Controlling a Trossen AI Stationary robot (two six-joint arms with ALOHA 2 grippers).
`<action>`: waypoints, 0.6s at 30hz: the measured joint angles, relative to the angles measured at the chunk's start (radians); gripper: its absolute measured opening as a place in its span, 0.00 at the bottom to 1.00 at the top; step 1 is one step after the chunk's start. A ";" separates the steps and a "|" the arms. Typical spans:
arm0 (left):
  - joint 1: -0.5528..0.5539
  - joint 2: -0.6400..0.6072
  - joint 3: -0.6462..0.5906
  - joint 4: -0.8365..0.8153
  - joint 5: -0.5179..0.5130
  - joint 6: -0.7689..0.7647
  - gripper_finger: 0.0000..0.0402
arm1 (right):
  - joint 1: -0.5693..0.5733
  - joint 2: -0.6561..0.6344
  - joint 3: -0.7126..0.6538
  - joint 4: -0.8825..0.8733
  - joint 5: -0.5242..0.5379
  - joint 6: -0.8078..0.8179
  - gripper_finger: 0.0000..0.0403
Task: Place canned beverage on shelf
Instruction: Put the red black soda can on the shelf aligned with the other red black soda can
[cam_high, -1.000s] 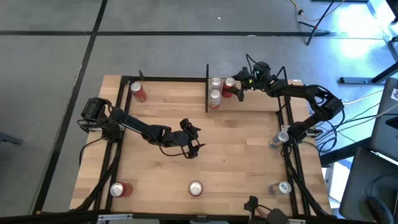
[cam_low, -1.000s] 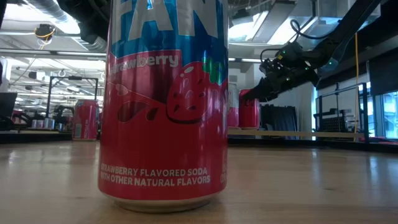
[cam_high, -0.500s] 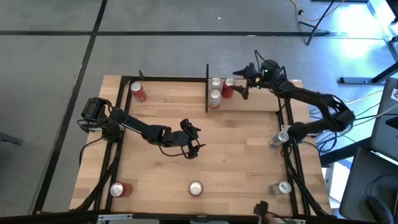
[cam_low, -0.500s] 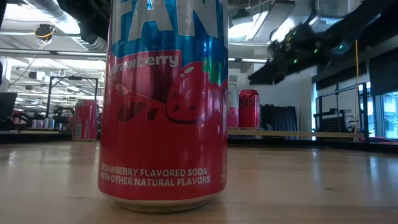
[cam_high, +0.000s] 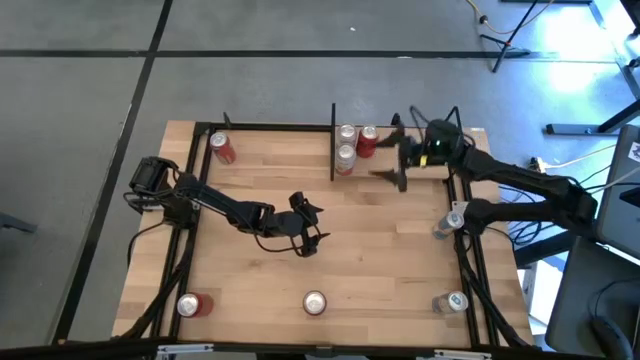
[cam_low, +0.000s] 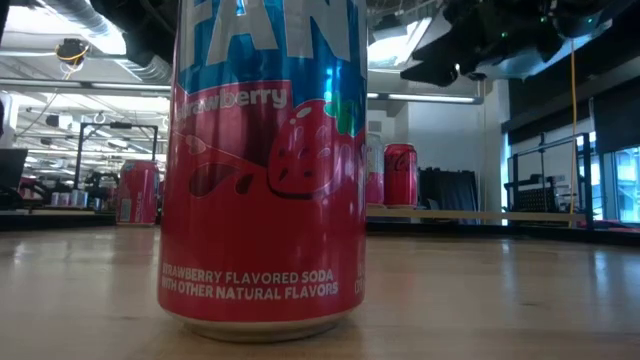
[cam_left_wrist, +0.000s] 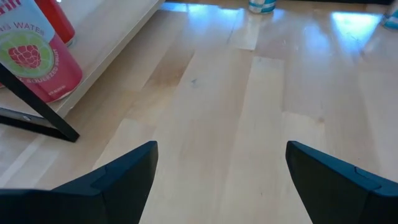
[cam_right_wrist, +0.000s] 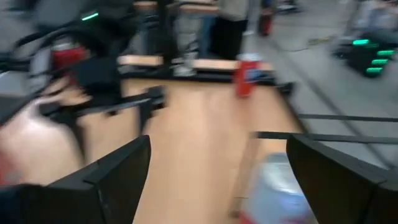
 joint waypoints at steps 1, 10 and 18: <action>-0.004 -0.014 0.000 -0.006 0.000 0.000 0.85 | 0.039 0.006 -0.001 -0.008 0.000 0.000 0.89; -0.056 -0.214 0.000 -0.241 -0.008 -0.080 0.85 | 0.379 0.096 -0.139 0.150 0.100 -0.001 0.89; -0.086 -0.308 0.000 -0.303 0.062 -0.056 0.85 | 0.540 0.180 -0.173 0.222 0.246 0.001 0.89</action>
